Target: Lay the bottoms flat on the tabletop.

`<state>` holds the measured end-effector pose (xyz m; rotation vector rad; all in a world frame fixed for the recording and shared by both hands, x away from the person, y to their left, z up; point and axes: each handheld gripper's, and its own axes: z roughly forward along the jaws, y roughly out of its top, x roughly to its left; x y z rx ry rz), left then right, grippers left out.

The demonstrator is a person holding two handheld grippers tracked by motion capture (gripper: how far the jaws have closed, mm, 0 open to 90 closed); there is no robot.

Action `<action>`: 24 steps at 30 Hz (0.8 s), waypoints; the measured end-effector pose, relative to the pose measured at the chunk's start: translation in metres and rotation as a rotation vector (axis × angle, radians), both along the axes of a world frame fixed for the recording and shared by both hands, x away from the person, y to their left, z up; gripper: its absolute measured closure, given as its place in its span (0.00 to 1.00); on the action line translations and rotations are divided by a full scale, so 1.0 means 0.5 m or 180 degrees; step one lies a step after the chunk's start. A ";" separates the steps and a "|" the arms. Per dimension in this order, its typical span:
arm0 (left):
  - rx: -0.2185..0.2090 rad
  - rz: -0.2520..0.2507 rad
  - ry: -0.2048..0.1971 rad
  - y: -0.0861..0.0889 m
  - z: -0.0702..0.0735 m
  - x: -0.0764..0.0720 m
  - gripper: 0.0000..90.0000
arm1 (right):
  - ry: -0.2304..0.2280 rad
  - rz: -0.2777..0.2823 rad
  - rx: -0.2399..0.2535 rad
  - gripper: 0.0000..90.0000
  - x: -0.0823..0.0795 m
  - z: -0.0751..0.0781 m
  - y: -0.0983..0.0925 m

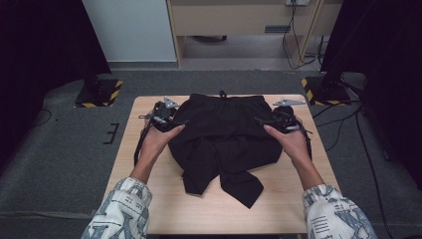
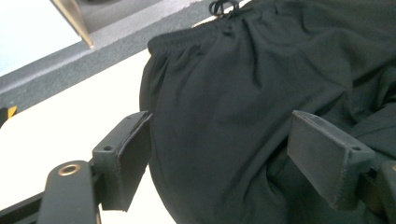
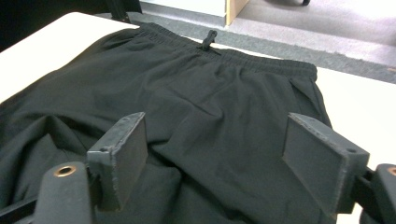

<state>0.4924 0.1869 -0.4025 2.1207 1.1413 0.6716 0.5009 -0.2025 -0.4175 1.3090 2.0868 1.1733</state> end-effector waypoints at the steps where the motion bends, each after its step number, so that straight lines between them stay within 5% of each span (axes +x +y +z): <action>1: 0.0012 0.0022 -0.0002 -0.001 -0.003 -0.004 0.22 | -0.0014 0.0007 -0.0006 0.24 -0.004 -0.003 -0.001; 10: 0.0103 0.0206 0.0037 0.021 -0.027 -0.026 0.21 | -0.0040 0.0130 -0.0067 0.21 -0.047 -0.028 -0.016; 19: 0.0004 0.0276 0.0041 0.055 -0.059 -0.074 0.21 | -0.0068 0.0311 -0.0138 0.23 -0.114 -0.060 -0.009; 24: -0.0085 0.0239 -0.0024 0.067 -0.078 -0.102 0.21 | -0.0070 0.0364 -0.0052 0.31 -0.139 -0.076 -0.009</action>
